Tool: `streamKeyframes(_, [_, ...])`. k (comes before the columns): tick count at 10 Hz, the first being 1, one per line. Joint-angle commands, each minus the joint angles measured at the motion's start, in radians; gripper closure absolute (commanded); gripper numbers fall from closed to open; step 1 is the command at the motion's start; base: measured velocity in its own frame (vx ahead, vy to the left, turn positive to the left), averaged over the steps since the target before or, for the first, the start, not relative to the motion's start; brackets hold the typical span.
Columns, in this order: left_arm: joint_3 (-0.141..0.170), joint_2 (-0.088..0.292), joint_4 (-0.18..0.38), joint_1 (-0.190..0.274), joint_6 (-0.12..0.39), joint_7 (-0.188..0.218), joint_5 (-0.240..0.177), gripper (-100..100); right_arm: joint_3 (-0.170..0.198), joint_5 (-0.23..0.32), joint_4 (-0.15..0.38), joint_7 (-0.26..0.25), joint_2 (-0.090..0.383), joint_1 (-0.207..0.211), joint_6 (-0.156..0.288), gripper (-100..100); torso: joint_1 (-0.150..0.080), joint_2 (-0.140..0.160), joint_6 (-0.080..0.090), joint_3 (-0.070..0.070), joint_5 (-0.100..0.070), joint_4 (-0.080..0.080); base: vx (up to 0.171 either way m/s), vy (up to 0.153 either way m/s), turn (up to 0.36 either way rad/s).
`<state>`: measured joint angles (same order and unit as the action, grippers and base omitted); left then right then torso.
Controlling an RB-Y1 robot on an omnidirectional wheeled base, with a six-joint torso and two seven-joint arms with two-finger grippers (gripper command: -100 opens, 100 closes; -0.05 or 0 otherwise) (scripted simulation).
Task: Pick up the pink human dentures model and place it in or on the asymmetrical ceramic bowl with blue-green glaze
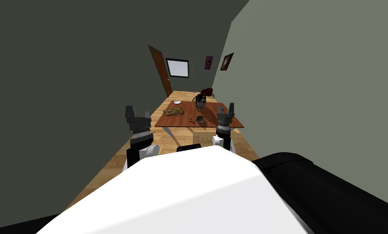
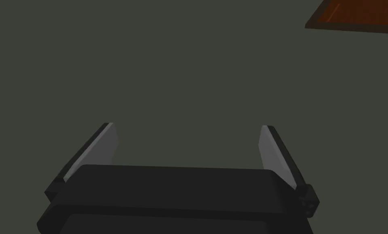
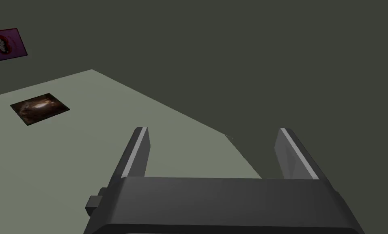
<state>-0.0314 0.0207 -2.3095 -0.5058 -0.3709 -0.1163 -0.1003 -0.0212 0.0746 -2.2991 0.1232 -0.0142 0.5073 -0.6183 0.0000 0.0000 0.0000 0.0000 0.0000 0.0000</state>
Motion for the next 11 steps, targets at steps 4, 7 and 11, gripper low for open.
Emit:
streamKeyframes(4, [0.0, 0.0, 0.0, 0.0, 0.0, 0.0, 0.0, 0, 0.006, 0.042, 0.049, -0.044, 0.101, -0.006, 0.024, -100, 0.002, -0.001, 0.0, 0.0, 0.0, 0.0, 0.011, 0.029, 0.042])
streamKeyframes(7, [0.0, 0.0, 0.0, 0.0, 0.0, 0.0, 0.0, 0, 0.013, 0.096, 0.108, -0.1, 0.165, -0.014, 0.053, -100, 0.004, -0.001, 0.0, -0.001, 0.001, 0.0, 0.023, 0.057, 0.078])
streamKeyframes(11, [0.0, 0.0, 0.0, 0.0, 0.0, 0.0, 0.0, 0, 0.025, 0.191, 0.207, -0.2, 0.24, -0.025, 0.104, -100, 0.005, -0.003, 0.0, -0.002, 0.001, -0.001, 0.034, 0.079, 0.101])
